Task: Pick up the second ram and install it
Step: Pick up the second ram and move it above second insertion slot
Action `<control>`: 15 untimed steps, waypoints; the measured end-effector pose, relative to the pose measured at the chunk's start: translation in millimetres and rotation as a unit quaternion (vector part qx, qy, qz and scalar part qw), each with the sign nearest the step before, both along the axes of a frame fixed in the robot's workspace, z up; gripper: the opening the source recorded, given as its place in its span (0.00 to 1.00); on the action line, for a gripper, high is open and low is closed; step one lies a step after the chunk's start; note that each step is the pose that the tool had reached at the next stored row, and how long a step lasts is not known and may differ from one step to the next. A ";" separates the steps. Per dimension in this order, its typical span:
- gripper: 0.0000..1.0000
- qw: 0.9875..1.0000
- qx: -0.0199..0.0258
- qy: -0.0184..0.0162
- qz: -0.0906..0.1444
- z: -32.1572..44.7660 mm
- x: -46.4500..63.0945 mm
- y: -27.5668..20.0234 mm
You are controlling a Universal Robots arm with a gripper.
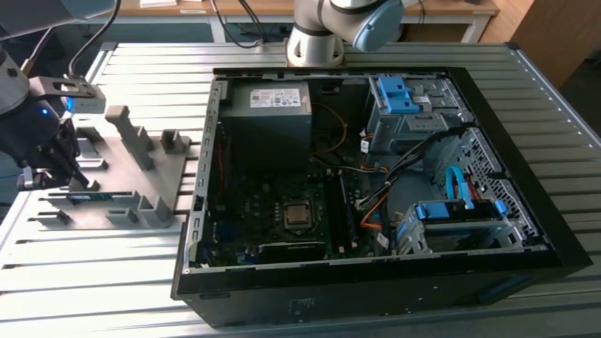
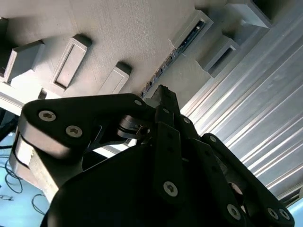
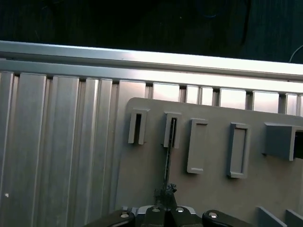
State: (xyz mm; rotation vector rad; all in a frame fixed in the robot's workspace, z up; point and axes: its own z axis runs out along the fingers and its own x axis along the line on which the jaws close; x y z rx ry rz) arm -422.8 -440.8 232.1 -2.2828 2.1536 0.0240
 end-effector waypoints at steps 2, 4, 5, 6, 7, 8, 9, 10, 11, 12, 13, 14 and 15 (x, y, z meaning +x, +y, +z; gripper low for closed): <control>0.10 1.000 0.003 0.000 -0.013 -0.4 0.0 0.1; 0.10 1.000 0.003 0.000 -0.030 -1.0 0.0 0.0; 0.10 0.999 0.003 0.000 -0.039 -1.3 0.0 0.0; 0.10 0.999 0.003 0.000 -0.048 -1.6 0.0 0.0; 0.10 0.998 0.003 0.000 -0.057 -1.9 0.0 0.0; 0.10 0.998 0.003 0.000 -0.067 -2.1 0.0 0.0; 0.10 0.998 0.003 0.000 -0.070 -2.3 0.0 -0.1; 0.10 0.997 0.003 0.000 -0.071 -2.7 -0.2 -0.1; 0.10 0.997 0.003 0.000 -0.072 -3.6 -0.1 0.0; 0.10 0.997 0.003 0.000 -0.073 -4.4 -0.2 0.0; 0.10 0.997 0.003 0.000 -0.074 -5.3 -0.3 0.0; 0.10 0.997 0.003 0.000 -0.075 -6.1 -0.3 0.0; 0.10 0.997 0.003 0.000 -0.076 -6.7 -0.5 -0.1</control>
